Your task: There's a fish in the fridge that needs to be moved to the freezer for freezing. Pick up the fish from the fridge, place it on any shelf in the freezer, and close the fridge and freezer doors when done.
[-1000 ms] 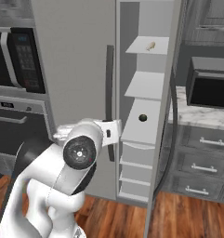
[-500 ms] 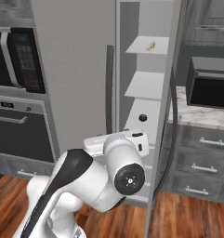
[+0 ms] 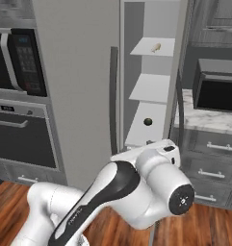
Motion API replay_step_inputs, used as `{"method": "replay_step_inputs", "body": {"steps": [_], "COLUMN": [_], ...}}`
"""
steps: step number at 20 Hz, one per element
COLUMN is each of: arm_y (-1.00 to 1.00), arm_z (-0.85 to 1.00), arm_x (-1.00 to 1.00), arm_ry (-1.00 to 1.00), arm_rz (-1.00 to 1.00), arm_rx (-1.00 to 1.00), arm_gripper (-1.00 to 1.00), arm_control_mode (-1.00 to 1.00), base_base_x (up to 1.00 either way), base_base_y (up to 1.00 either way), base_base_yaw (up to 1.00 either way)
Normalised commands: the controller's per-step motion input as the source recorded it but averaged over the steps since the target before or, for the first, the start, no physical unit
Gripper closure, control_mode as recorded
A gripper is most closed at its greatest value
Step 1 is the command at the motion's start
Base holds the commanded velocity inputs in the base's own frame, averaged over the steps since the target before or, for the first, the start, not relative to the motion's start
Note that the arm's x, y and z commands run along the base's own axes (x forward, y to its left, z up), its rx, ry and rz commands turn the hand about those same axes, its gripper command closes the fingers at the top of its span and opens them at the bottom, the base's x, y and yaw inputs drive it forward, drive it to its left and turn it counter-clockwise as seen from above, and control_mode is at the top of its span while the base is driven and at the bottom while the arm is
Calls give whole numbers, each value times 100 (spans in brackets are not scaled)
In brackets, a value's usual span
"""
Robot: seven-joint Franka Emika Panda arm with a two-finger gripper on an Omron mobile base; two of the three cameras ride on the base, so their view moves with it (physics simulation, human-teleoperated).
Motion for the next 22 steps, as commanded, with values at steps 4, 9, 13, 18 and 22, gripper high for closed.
{"method": "replay_step_inputs", "body": {"steps": [4, 9, 13, 18, 22], "arm_y": [-32, -33, -18, -22, -45], "arm_z": [-44, -32, -39, -23, -18], "arm_x": [8, 9, 26, 33, 17], "arm_ry": [0, 0, 0, 0, 0], "arm_rz": [10, 16, 17, 14, 9], "arm_rx": [2, 17, 25, 17, 8], "arm_gripper": [-100, -100, -100, -100, -100], "arm_control_mode": [-100, -100, -100, -100, -100], "base_base_x": [0, 0, 0, 0, 0], "base_base_y": [0, 0, 0, 0, 0], "base_base_yaw": [0, 0, 0, 0, 0]}}
